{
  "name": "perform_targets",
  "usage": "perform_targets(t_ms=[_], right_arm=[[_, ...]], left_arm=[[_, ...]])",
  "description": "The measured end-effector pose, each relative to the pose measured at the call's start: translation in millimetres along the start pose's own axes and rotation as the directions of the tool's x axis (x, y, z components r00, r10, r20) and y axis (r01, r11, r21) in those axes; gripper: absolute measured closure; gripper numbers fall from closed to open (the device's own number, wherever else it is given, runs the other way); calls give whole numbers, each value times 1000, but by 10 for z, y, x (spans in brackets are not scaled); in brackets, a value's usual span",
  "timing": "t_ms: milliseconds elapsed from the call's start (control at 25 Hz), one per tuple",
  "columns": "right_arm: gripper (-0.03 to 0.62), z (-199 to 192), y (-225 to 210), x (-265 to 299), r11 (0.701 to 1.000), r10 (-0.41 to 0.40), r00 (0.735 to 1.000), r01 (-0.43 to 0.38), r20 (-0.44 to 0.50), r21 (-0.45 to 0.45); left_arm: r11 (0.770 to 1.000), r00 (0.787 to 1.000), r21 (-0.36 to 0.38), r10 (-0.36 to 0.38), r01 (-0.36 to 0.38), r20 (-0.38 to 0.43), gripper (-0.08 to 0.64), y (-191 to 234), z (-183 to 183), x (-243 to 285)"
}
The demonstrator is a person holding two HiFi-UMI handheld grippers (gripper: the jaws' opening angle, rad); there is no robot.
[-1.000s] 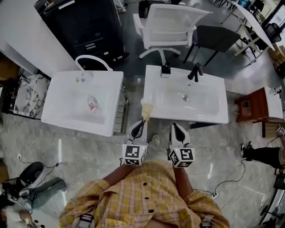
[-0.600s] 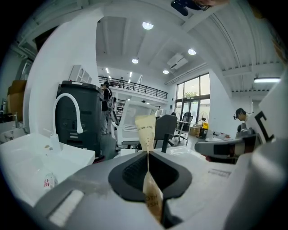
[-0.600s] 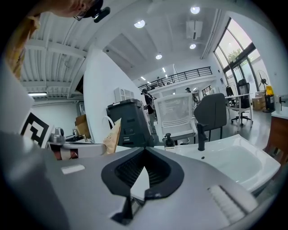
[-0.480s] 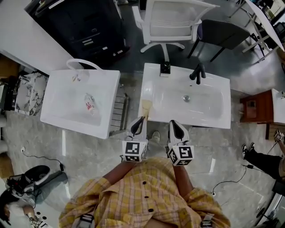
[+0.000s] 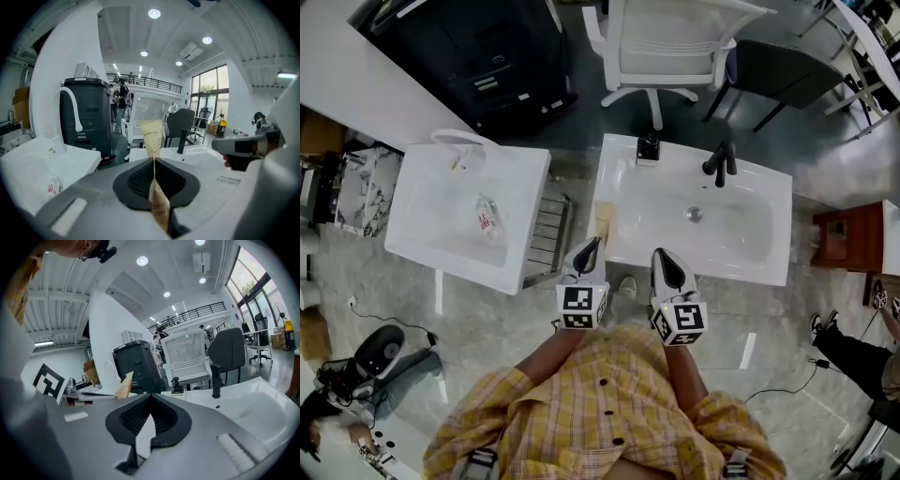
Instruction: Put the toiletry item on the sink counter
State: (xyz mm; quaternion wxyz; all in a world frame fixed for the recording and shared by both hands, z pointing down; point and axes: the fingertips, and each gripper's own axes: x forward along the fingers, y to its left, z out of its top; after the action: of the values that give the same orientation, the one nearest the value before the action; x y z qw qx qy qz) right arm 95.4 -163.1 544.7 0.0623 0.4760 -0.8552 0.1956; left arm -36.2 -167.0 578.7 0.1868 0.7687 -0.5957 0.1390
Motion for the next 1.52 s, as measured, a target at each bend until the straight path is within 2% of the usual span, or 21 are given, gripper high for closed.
perform_targets(t_ms=[160, 320, 680, 1000, 1520], right_arm=[[592, -3, -99, 67, 1000, 14, 1000, -14, -5, -6], [593, -57, -168, 136, 1000, 27, 999, -27, -18, -5], [594, -82, -293, 283, 999, 50, 998, -51, -33, -8], [593, -136, -406, 331, 999, 47, 998, -49, -49, -22], [592, -182, -557, 324, 1000, 29, 998, -30, -57, -5]], left_arm=[[1000, 1000, 9, 17, -17, -22, 554, -5, -39, 202], [998, 998, 55, 45, -43, -38, 554, 27, -84, 358], [997, 991, 4, 82, -82, -110, 554, 165, -260, 691], [994, 984, 48, 102, -96, -149, 554, 272, -401, 1020], [991, 964, 12, 130, -131, -234, 554, 458, -652, 1500]])
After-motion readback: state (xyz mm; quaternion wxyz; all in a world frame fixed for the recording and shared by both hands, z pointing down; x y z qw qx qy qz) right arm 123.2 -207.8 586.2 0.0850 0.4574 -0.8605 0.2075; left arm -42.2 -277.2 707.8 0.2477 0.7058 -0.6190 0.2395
